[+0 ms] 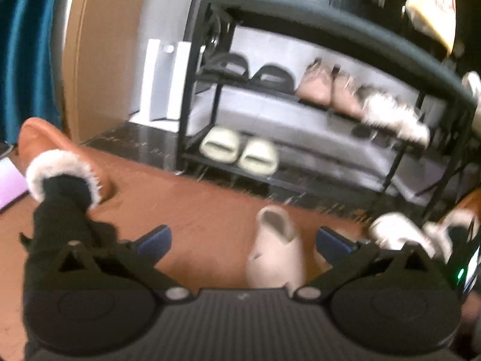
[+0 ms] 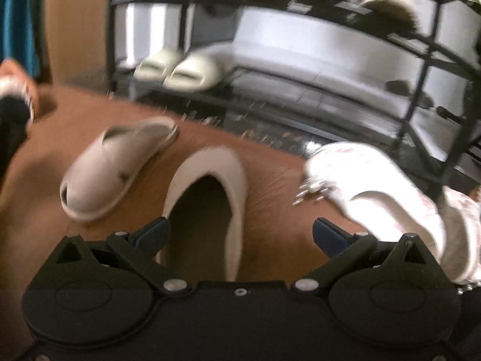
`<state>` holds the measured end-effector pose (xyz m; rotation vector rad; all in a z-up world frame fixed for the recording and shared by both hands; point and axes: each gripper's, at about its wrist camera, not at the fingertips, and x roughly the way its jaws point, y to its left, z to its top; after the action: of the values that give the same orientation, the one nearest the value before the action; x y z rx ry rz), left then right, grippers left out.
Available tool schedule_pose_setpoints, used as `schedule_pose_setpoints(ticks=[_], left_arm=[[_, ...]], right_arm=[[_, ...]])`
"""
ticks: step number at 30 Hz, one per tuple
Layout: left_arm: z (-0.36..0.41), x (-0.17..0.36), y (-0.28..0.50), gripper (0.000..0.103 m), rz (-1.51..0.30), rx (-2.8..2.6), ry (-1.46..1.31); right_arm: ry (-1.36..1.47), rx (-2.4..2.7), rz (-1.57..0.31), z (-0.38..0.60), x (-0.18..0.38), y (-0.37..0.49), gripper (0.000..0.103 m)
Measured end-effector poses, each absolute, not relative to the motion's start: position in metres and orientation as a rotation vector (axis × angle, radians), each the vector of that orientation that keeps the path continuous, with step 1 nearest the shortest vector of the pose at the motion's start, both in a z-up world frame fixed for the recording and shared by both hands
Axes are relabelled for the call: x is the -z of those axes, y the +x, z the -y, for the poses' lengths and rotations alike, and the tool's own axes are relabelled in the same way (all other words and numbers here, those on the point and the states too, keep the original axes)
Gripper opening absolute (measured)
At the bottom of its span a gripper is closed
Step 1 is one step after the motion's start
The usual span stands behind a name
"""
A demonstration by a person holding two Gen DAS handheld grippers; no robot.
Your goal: Organize scattered shoes
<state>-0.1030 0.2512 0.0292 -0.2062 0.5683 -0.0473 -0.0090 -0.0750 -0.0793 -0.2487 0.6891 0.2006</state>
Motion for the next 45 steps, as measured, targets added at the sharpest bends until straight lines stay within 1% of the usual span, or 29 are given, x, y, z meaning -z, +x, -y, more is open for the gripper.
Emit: schedule_pose_setpoints(ticks=[5, 9, 12, 14, 16, 18, 19, 24, 29, 31, 33, 34, 35, 36, 38, 41, 42, 44, 45], left_arm=[[-0.242, -0.007, -0.072, 0.102, -0.625, 0.042, -0.26], [-0.217, 0.008, -0.053, 0.102, -0.642, 0.1, -0.149], [-0.207, 0.028, -0.041, 0.102, -0.718, 0.117, -0.093], [-0.209, 0.036, -0.036, 0.102, -0.757, 0.121, -0.117], [-0.215, 0.036, -0.036, 0.102, -0.741, 0.11, -0.153], [-0.221, 0.035, -0.039, 0.102, -0.719, 0.094, -0.179], [-0.224, 0.034, -0.04, 0.102, -0.71, 0.084, -0.193], [-0.23, 0.031, -0.038, 0.102, -0.692, 0.071, -0.23], [-0.227, 0.028, -0.04, 0.102, -0.674, 0.093, -0.221], [-0.227, 0.027, -0.04, 0.102, -0.674, 0.095, -0.219], [-0.227, 0.027, -0.04, 0.102, -0.673, 0.095, -0.218], [-0.228, 0.027, -0.04, 0.102, -0.67, 0.093, -0.219], [-0.228, 0.026, -0.041, 0.102, -0.668, 0.091, -0.219], [-0.229, 0.026, -0.041, 0.102, -0.665, 0.089, -0.222], [-0.231, 0.026, -0.042, 0.102, -0.663, 0.083, -0.231], [-0.233, 0.026, -0.041, 0.102, -0.663, 0.083, -0.245], [-0.233, 0.026, -0.04, 0.102, -0.664, 0.085, -0.248], [-0.232, 0.027, -0.04, 0.102, -0.666, 0.087, -0.246], [-0.231, 0.027, -0.04, 0.102, -0.667, 0.088, -0.244]], right_arm=[[-0.252, -0.19, -0.72, 0.064, 0.086, 0.007, 0.103], [-0.213, -0.181, -0.759, 0.056, 0.084, 0.013, 0.103], [-0.169, -0.191, -0.789, 0.054, 0.085, 0.017, 0.103], [-0.166, -0.189, -0.813, 0.052, 0.088, 0.022, 0.103], [-0.184, -0.185, -0.844, 0.046, 0.093, 0.028, 0.103], [-0.188, -0.185, -0.863, 0.042, 0.095, 0.033, 0.09], [-0.191, -0.191, -0.874, 0.039, 0.096, 0.035, 0.08], [-0.172, -0.113, -0.936, 0.025, 0.092, 0.043, 0.076], [0.117, 0.173, -0.983, 0.028, 0.086, 0.05, 0.075], [0.28, 0.305, -0.997, 0.027, 0.082, 0.055, 0.075], [0.393, 0.355, -1.008, 0.027, 0.081, 0.057, 0.079], [0.44, 0.342, -1.039, 0.025, 0.082, 0.061, 0.084], [0.486, 0.316, -1.081, 0.023, 0.083, 0.066, 0.096], [0.5, 0.272, -1.131, 0.018, 0.083, 0.069, 0.098], [0.419, 0.184, -1.183, 0.007, 0.076, 0.071, 0.098], [0.244, 0.002, -1.188, 0.002, 0.058, 0.066, 0.099], [0.183, -0.049, -1.16, 0.003, 0.051, 0.064, 0.099], [0.032, -0.134, -1.051, 0.011, 0.038, 0.06, 0.103], [-0.041, -0.167, -0.988, 0.016, 0.032, 0.058, 0.103]])
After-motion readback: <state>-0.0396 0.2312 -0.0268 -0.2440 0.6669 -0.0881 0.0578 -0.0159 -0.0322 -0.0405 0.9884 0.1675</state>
